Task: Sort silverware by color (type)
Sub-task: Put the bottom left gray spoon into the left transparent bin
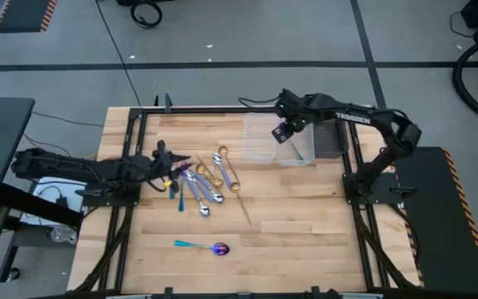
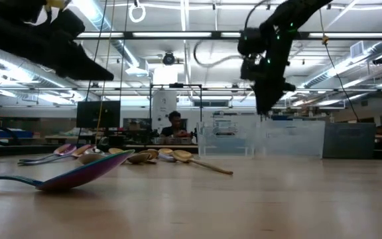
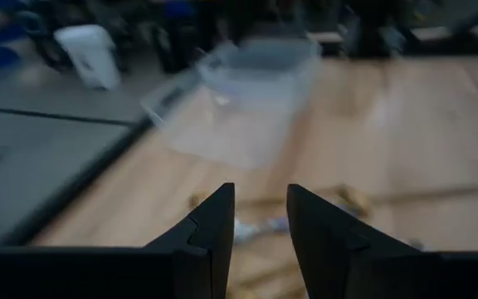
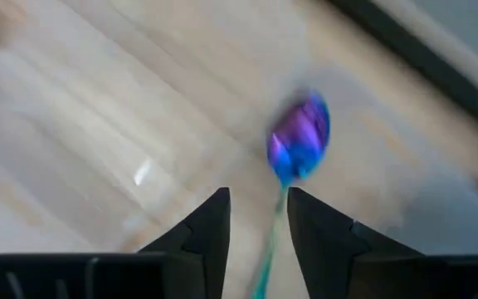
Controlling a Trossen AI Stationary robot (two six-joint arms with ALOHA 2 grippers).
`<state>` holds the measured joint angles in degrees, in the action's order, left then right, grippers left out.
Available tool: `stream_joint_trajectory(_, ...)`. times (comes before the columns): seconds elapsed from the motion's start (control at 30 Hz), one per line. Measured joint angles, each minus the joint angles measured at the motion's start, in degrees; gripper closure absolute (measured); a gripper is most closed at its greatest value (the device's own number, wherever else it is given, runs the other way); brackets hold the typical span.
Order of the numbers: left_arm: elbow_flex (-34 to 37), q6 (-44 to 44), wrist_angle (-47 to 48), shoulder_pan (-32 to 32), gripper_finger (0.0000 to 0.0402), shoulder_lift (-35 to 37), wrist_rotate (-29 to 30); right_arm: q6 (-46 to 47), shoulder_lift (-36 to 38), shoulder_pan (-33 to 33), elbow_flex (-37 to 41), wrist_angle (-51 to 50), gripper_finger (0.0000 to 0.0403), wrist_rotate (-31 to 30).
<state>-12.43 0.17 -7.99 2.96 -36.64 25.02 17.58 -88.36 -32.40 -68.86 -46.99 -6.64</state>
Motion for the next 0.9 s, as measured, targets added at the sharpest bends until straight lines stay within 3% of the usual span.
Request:
stream_joint_trajectory(0.3,-2.25,-12.65,5.46,1.82,0.0281,-0.11,-1.20,-10.10,6.15,6.39,4.24,17.39,0.0272,-3.03)
stream_joint_trajectory(0.57,-5.56,-21.82,13.78,6.39,0.0281,-0.75,-2.51,-11.49,8.34,16.43,13.81,36.04,0.0272,-1.20)
stream_joint_trajectory(0.9,-11.45,-28.51,17.61,10.94,0.0281,-14.08,0.78,-11.15,7.87,28.47,19.13,42.00,0.0273,-7.81)
